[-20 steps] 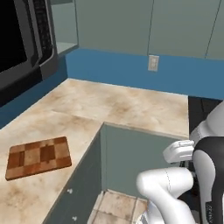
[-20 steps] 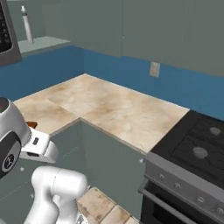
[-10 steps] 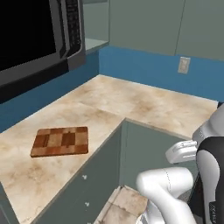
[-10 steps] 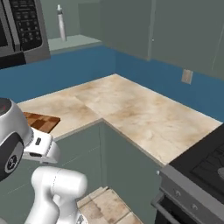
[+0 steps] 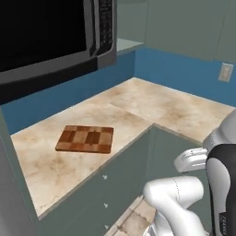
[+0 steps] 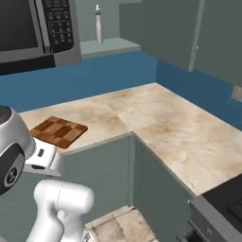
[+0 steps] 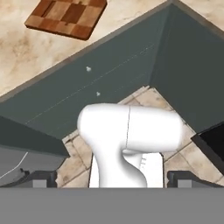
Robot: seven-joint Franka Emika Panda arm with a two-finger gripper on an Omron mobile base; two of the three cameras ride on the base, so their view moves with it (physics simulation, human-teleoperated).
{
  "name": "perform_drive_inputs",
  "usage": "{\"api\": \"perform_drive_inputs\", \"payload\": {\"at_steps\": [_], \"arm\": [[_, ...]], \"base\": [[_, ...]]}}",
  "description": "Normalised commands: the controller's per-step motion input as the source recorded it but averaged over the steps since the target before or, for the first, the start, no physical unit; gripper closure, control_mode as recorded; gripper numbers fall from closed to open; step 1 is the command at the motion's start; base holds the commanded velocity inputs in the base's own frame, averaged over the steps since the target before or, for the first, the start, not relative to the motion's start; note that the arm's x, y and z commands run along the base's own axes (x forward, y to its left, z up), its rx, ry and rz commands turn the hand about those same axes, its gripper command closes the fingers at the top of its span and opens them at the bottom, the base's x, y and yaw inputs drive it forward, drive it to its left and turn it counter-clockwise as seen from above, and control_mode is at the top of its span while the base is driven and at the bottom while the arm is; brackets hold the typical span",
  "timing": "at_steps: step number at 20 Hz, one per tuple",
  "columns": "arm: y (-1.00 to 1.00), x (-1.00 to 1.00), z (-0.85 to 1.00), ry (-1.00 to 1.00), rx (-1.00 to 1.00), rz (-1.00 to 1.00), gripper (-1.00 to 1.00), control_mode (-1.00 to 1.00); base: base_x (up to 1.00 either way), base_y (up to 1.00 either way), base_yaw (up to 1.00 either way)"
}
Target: Move the cutting board and knife to the sink. Then move spray from the cabinet to the counter.
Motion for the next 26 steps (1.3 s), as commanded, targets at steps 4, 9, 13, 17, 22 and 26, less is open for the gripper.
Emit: {"api": "perform_drive_inputs", "payload": {"at_steps": [4,9,13,17,22,26], "arm": [[0.00,0.00,0.00,0.00,0.00,0.00,-1.00,1.00],[0.00,0.00,0.00,0.00,0.00,0.00,-1.00,1.00],[0.00,0.00,0.00,0.00,0.00,0.00,-1.00,1.00],[0.00,0.00,0.00,0.00,0.00,0.00,-1.00,1.00],[0.00,0.00,0.00,0.00,0.00,0.00,-1.00,1.00],[0.00,0.00,0.00,0.00,0.00,0.00,-1.00,1.00]], "base": [[0.00,0.00,0.42],[0.00,-0.02,0.39],[0.00,-0.19,0.31],[0.00,-0.32,0.24],[0.03,-0.46,0.19],[0.11,-0.49,0.18]]}}
